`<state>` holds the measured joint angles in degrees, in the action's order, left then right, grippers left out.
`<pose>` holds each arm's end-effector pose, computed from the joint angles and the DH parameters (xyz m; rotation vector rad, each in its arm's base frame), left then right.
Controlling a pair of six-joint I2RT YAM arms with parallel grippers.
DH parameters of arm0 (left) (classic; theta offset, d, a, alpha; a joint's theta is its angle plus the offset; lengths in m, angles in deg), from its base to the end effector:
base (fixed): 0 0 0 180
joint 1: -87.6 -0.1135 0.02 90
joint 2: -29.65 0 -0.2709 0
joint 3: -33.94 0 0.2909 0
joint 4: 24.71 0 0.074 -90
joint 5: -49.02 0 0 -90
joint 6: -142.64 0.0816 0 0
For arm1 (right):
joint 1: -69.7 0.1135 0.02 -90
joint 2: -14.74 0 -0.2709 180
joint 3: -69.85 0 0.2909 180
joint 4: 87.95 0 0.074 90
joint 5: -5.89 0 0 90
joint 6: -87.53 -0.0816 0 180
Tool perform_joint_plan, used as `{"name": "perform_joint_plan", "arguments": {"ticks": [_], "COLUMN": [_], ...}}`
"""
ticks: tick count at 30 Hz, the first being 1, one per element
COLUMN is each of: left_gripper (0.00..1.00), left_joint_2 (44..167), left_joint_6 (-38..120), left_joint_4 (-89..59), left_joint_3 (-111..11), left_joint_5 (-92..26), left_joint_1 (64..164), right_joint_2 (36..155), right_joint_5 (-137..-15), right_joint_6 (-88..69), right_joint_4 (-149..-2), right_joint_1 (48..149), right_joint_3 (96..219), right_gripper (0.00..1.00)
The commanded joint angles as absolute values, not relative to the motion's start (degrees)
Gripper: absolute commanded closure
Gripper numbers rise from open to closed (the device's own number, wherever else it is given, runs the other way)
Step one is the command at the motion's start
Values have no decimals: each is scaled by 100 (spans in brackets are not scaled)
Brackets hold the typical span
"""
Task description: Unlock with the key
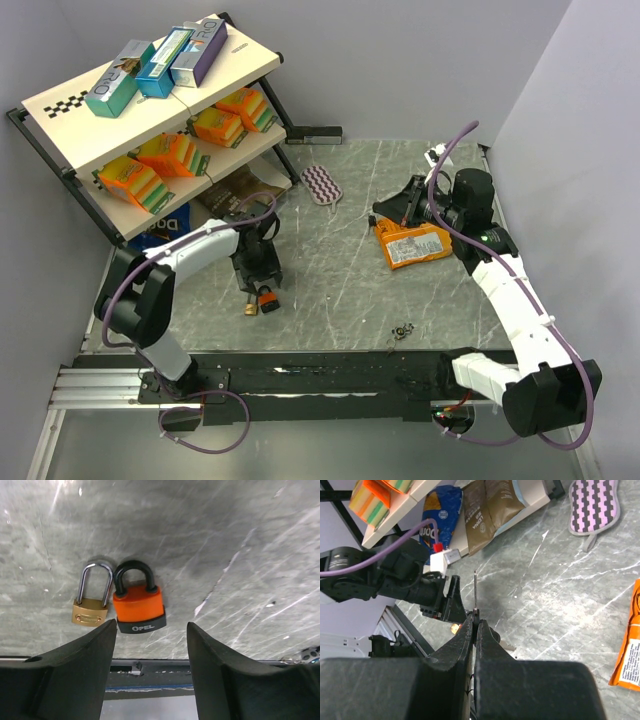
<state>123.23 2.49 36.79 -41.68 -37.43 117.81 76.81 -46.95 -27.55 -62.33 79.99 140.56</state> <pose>0.2931 -0.1765 0.1414 -0.5162 2.9863 -0.2521 0.2998 0.1045 0.3559 -0.2214 1.9202 1.0225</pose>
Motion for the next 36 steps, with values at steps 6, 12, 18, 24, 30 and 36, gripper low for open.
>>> {"name": "perform_joint_plan", "arguments": {"ticks": [6, 12, 18, 24, 30, 36], "left_gripper": [37, 37, 39, 53, 94, 99], "left_joint_2": [12466, 12720, 12993, 13257, 13538, 14310], "left_joint_6": [61, 184, 298, 430, 526, 685], "left_joint_4": [3808, 3720, 3737, 3790, 4185, 5475], "left_joint_3": [-3905, -3851, -4053, -4194, -4877, -6485], "left_joint_5": [-3386, -3333, -3579, -3728, -4272, -5607], "left_joint_1": [11853, 11880, 11985, 12073, 12371, 12951], "right_joint_2": [7723, 7697, 7662, 7697, 7723, 7715], "right_joint_5": [-4395, -4333, -4342, -4351, -4386, -4482], "right_joint_6": [-2866, -2919, -2893, -2884, -2831, -2726], "right_joint_4": [-6602, -6682, -6664, -6647, -6603, -6515], "right_joint_1": [7981, 7981, 7981, 7981, 7981, 7981], "right_joint_3": [14134, 14082, 14090, 14134, 14161, 14222], "right_gripper": [100, 100, 100, 100, 100, 100]}}
